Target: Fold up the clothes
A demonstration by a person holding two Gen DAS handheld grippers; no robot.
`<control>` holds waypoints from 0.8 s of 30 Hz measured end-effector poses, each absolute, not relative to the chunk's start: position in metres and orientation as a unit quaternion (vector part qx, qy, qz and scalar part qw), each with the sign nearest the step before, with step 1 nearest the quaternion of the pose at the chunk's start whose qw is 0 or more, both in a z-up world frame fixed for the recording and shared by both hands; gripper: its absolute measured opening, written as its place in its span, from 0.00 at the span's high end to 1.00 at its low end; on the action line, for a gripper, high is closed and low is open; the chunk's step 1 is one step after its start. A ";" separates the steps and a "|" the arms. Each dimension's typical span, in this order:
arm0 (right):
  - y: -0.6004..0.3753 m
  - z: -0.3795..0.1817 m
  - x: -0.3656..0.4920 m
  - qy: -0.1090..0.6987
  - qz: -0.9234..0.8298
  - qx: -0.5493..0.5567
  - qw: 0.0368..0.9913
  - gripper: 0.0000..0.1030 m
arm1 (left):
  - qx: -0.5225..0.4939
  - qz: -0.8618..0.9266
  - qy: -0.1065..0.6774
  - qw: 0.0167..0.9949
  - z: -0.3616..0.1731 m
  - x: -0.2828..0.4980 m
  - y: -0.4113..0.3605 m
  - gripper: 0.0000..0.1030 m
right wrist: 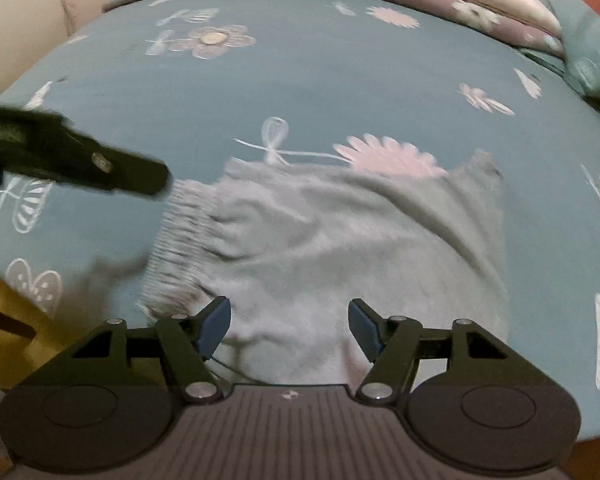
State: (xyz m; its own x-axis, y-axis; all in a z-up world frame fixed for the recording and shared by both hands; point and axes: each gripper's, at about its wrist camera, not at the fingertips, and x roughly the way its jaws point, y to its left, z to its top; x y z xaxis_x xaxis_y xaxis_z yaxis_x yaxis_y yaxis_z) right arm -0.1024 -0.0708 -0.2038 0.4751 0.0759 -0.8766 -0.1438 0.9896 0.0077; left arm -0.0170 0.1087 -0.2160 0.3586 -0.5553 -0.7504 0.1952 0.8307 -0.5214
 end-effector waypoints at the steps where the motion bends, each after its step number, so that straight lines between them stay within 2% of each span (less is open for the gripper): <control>1: -0.073 -0.206 -0.104 0.510 0.060 -0.034 0.857 0.32 | -0.180 -0.231 0.528 0.797 -0.224 -0.017 0.105 0.18; 5: -0.082 -0.212 -0.110 0.519 0.057 -0.028 0.853 0.32 | -0.192 -0.211 0.551 0.784 -0.247 -0.019 0.097 0.43; 6: -0.084 -0.213 -0.113 0.521 0.058 -0.024 0.851 0.32 | -0.189 -0.205 0.552 0.786 -0.250 -0.019 0.096 0.57; 7: -0.085 -0.214 -0.114 0.523 0.057 -0.019 0.850 0.32 | -0.181 -0.200 0.550 0.790 -0.249 -0.019 0.096 0.67; 8: -0.087 -0.216 -0.114 0.526 0.057 -0.014 0.849 0.32 | -0.172 -0.196 0.548 0.795 -0.247 -0.019 0.097 0.88; 11: -0.087 -0.217 -0.114 0.528 0.061 -0.002 0.847 0.32 | -0.176 -0.194 0.542 0.799 -0.240 -0.022 0.106 0.92; 16: -0.077 -0.214 -0.114 0.514 0.100 -0.009 0.852 0.32 | -0.162 -0.184 0.539 0.806 -0.232 -0.024 0.124 0.93; 18: -0.070 -0.216 -0.112 0.512 0.122 -0.031 0.850 0.32 | -0.165 -0.184 0.542 0.803 -0.232 -0.023 0.127 0.84; 20: -0.064 -0.221 -0.110 0.518 0.135 -0.044 0.844 0.32 | -0.168 -0.184 0.544 0.801 -0.232 -0.022 0.131 0.81; 21: -0.064 -0.222 -0.109 0.521 0.139 -0.043 0.841 0.33 | -0.169 -0.184 0.546 0.800 -0.232 -0.021 0.133 0.74; 24: -0.067 -0.223 -0.110 0.520 0.149 -0.025 0.841 0.33 | -0.172 -0.184 0.549 0.797 -0.230 -0.020 0.139 0.63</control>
